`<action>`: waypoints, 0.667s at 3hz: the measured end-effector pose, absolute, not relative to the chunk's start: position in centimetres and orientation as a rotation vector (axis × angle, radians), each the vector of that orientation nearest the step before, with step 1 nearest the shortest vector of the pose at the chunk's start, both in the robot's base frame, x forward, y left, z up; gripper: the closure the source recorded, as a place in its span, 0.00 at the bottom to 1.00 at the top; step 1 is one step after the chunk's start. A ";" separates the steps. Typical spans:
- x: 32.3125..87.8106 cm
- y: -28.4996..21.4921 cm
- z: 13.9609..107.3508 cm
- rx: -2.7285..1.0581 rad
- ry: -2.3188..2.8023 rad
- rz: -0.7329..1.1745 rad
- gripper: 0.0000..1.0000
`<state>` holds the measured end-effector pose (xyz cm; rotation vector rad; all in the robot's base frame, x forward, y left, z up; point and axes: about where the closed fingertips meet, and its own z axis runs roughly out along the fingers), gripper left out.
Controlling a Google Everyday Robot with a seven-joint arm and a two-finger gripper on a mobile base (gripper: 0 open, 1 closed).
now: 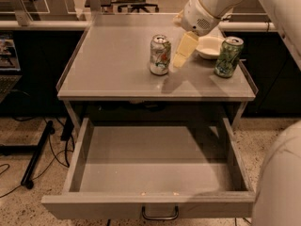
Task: Place 7up can into top drawer
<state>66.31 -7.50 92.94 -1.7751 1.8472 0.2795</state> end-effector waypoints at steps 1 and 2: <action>66.3 -7.8 91.8 -1.724 1.876 0.309 0.00; 67.5 -7.3 90.6 -1.712 1.867 0.339 0.00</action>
Offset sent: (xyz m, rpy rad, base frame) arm 0.0521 0.0099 -0.0169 0.1126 -0.0217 -0.0185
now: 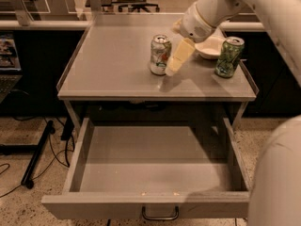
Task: Place 7up can into top drawer
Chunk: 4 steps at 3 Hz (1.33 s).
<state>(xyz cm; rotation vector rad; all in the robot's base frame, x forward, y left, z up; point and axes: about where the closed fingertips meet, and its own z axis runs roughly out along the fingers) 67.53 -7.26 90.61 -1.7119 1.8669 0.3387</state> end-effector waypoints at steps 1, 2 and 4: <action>70.1 -6.1 90.7 -1.700 1.809 0.352 0.00; 72.9 -4.8 90.8 -1.687 1.756 0.370 0.00; 74.1 -4.9 87.9 -1.652 1.818 0.456 0.00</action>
Offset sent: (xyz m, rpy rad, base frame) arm 0.0816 0.0291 0.0196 0.1093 -0.1083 0.0575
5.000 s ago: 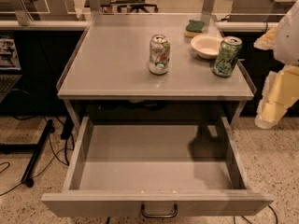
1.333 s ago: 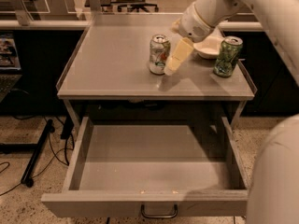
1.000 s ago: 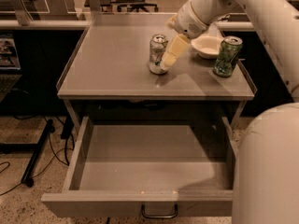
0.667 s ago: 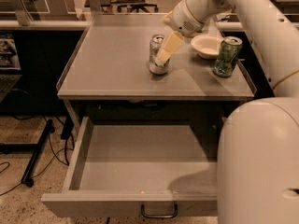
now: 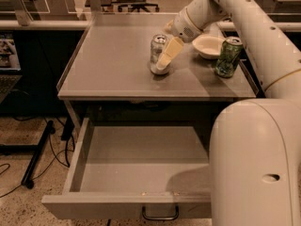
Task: Place 7up can into top drawer
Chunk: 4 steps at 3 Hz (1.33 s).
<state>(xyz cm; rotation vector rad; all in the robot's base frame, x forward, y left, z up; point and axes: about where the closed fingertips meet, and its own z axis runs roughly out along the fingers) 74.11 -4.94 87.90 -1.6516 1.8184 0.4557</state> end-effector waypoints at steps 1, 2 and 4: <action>74.1 -4.9 87.7 -1.650 1.824 0.462 0.17; 74.1 -4.9 87.7 -1.650 1.824 0.462 0.41; 74.1 -4.9 87.7 -1.650 1.824 0.462 0.87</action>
Offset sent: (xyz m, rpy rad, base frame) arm 0.0001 0.0003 -0.0023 0.0006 0.0069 -0.0014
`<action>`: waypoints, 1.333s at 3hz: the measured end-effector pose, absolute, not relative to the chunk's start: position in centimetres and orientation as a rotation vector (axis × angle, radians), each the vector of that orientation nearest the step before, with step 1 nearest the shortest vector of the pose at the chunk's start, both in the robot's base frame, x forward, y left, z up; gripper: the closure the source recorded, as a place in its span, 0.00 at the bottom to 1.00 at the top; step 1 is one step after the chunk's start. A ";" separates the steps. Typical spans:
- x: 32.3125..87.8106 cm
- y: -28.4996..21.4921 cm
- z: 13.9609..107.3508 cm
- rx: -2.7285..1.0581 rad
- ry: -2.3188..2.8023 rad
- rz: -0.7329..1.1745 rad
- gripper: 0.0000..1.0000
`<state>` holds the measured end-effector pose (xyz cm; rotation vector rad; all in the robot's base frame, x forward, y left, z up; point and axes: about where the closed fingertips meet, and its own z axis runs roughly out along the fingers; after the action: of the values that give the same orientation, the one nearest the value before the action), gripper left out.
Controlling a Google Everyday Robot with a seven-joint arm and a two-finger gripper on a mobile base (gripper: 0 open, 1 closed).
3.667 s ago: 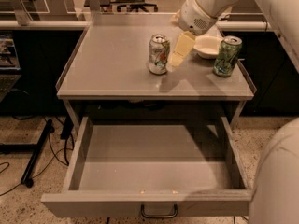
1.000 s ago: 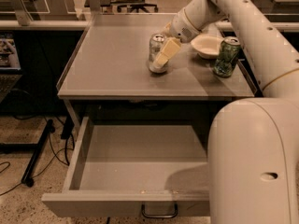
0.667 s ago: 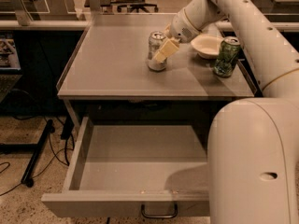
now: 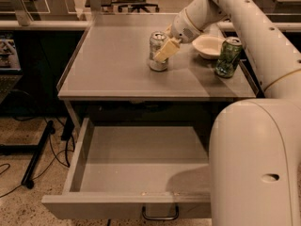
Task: Place 7up can into top drawer
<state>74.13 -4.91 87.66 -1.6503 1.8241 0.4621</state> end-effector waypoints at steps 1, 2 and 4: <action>74.1 -4.8 87.6 -1.657 1.830 0.465 1.00; 73.9 -4.1 87.6 -1.701 1.870 0.479 1.00; 68.4 -8.2 93.1 -1.518 1.916 0.442 1.00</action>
Offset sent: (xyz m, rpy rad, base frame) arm 0.0067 0.0051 0.0152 -0.0970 0.1062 0.0372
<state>68.41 -8.23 93.09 -1.5185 1.9159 0.4416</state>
